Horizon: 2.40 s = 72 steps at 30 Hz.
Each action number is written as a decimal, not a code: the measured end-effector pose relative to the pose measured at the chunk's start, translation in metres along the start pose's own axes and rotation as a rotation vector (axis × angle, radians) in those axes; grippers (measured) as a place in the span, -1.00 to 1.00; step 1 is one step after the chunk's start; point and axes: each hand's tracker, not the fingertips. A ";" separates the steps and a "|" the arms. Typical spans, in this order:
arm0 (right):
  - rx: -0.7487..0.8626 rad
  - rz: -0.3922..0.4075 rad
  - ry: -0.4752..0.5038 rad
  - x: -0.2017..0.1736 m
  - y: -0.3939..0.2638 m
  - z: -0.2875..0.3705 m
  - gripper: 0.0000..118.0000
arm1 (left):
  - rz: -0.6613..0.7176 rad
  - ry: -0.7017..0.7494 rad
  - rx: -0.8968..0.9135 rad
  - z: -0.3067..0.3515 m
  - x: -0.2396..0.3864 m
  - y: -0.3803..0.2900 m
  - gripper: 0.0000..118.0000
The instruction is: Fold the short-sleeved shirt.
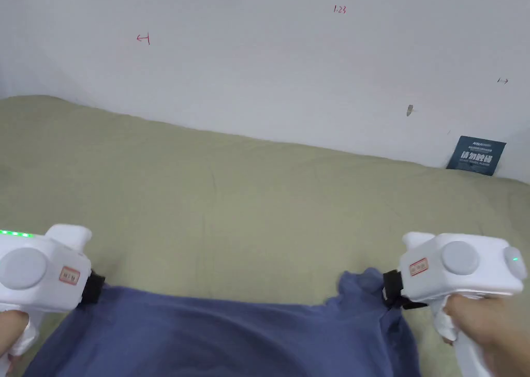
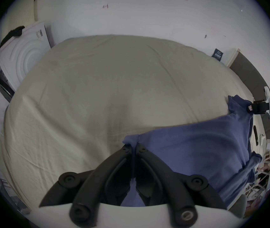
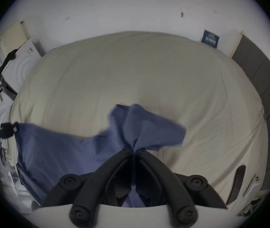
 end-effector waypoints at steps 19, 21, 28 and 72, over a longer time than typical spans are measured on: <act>0.028 0.003 0.051 -0.007 -0.227 0.164 -0.95 | -0.166 -0.079 0.018 0.136 -0.016 -0.172 -0.94; -0.025 -0.034 0.069 -0.002 -0.246 0.155 -0.95 | -0.182 -0.064 -0.030 0.126 -0.016 -0.193 -0.94; -0.046 -0.089 -0.008 0.000 -0.264 0.119 -0.92 | -0.080 -0.073 -0.082 0.091 -0.025 -0.221 -0.93; 0.345 -0.003 -0.009 -0.156 -0.291 0.191 -0.97 | 0.088 -0.255 0.208 0.177 0.074 -0.170 -0.20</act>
